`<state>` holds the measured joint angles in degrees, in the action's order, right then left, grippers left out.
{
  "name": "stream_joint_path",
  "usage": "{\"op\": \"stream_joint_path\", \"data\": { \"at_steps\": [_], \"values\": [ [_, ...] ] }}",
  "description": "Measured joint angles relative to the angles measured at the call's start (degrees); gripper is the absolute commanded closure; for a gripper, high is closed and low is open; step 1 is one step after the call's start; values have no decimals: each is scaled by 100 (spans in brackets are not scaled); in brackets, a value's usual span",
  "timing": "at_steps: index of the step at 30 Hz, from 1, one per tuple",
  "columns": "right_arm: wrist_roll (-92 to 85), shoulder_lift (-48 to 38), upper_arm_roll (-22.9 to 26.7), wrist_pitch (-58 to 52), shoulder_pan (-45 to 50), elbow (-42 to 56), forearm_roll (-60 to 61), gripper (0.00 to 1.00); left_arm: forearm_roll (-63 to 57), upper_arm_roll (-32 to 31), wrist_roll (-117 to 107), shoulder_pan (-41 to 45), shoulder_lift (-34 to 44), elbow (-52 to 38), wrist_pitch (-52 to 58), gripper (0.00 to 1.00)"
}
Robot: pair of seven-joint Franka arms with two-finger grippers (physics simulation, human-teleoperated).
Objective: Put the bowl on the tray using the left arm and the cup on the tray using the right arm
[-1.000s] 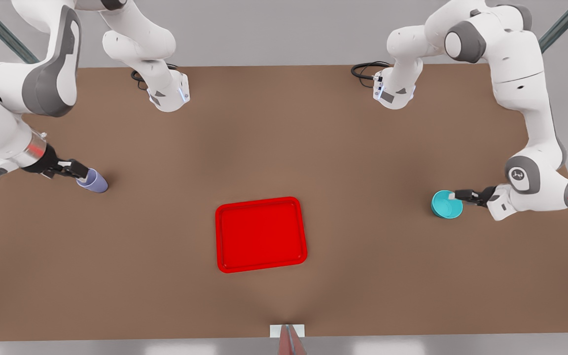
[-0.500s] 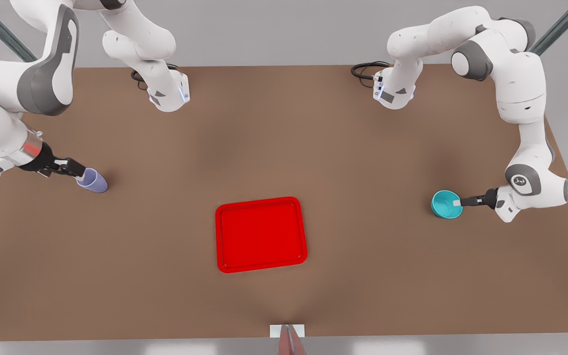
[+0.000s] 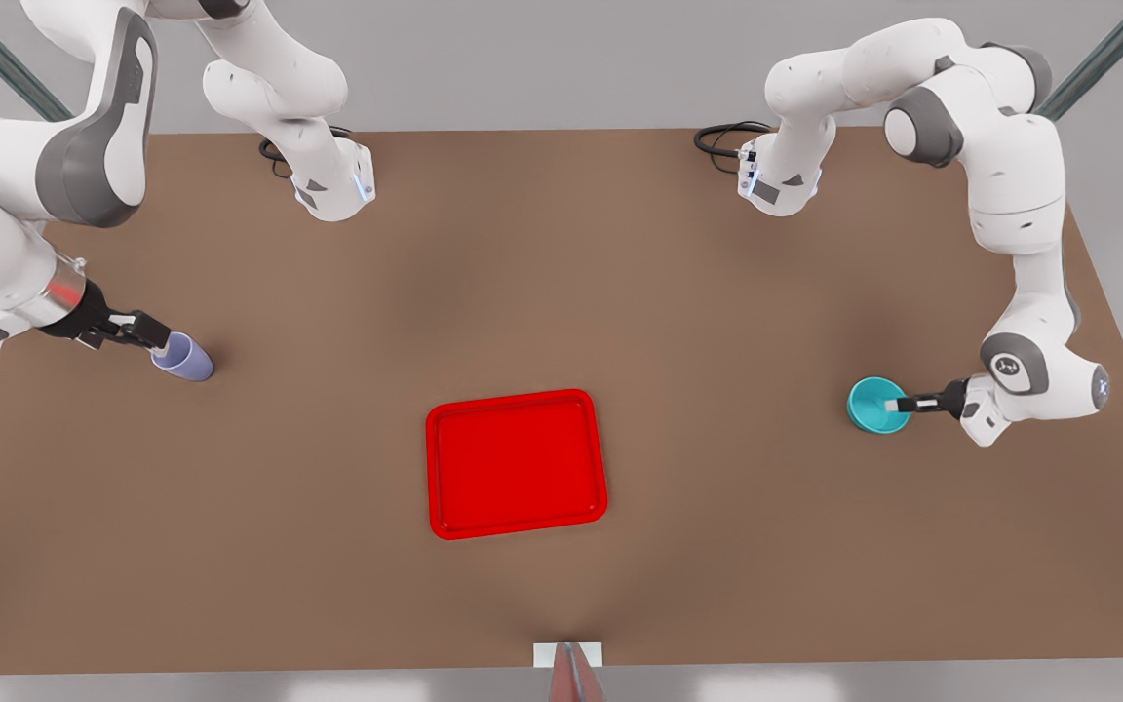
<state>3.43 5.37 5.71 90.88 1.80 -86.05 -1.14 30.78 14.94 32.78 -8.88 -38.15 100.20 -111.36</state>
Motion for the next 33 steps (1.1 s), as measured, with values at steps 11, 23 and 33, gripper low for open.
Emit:
{"op": "stream_joint_path", "data": {
  "at_steps": [11, 23, 33],
  "values": [
    [0, 9, 0, 0, -12, 9, 0, 0, -98, 8, -57, 158, 10, -18, -129, 79],
    [0, 9, 0, 0, -14, 9, 1, 0, -520, -11, -2807, 2647, 1294, -392, 380, 79],
    [-9, -26, 0, -44, -21, -44, 0, 0, -213, -771, -5077, 3962, -158, -2462, -507, 79]
  ]
}}
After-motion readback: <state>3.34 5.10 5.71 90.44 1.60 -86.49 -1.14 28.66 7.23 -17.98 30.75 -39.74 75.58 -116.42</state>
